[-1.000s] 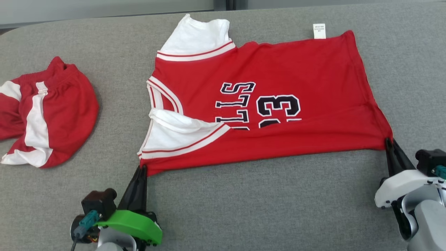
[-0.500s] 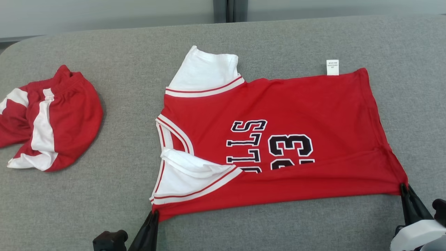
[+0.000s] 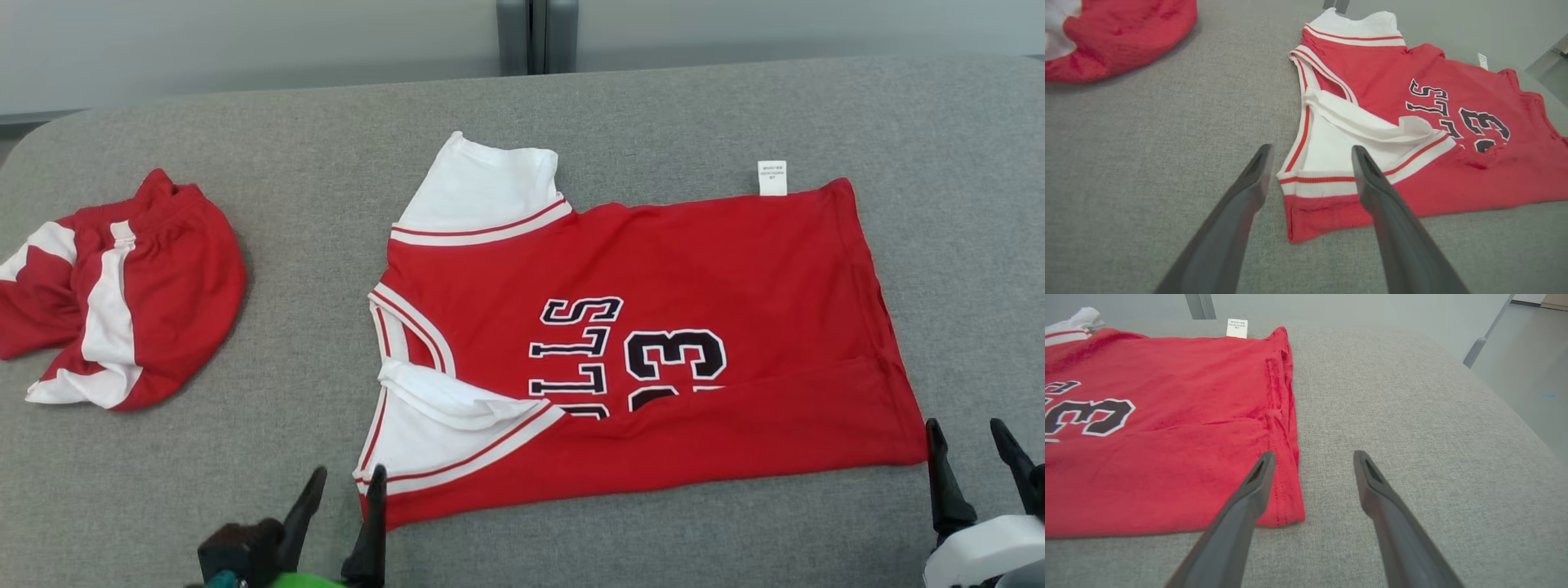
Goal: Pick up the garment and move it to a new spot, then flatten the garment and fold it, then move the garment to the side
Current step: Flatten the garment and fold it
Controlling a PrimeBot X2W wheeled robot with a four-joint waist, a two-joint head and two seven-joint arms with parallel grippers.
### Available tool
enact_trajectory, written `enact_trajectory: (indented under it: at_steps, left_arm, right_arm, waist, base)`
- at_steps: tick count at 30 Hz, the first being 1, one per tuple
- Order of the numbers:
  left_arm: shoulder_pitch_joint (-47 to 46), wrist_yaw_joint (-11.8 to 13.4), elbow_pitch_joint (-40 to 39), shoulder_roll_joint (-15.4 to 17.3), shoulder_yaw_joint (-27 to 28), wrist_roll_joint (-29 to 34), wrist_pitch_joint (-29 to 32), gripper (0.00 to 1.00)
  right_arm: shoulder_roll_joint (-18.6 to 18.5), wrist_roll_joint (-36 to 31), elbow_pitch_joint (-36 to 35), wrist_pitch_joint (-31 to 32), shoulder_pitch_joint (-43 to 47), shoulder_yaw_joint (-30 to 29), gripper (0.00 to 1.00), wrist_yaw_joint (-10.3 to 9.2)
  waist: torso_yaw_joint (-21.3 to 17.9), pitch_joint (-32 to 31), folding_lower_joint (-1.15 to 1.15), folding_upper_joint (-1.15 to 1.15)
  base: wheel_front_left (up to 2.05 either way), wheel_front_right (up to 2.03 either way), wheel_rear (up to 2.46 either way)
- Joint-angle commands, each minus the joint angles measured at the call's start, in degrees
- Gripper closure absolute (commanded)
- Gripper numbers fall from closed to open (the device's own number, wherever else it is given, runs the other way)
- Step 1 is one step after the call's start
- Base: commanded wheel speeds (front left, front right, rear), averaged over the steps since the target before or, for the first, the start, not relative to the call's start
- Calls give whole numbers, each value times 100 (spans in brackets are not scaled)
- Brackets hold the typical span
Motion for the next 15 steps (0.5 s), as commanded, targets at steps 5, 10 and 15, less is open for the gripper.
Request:
enact_trajectory:
  at_steps: [5, 10, 15]
  left_arm:
    - [-819, -18, -808, 199, 78, 132, 285, 0]
    - [-2812, -479, -762, 542, -43, 266, 1165, 0]
    - [-4675, -856, -12, 823, -305, 37, 2282, 0]
  right_arm:
    - [16, -107, -337, -25, -204, 77, 0, -6]
    - [-22, -269, -457, 71, -657, 339, 0, -6]
    - [-75, -301, -483, 93, -1154, 584, 0, -6]
  waist:
    - [3, 33, 0, 0]
    - [-44, 443, 0, 0]
    - [-251, 887, 0, 0]
  base:
    - [0, 0, 0]
    - [0, 0, 0]
    - [0, 0, 0]
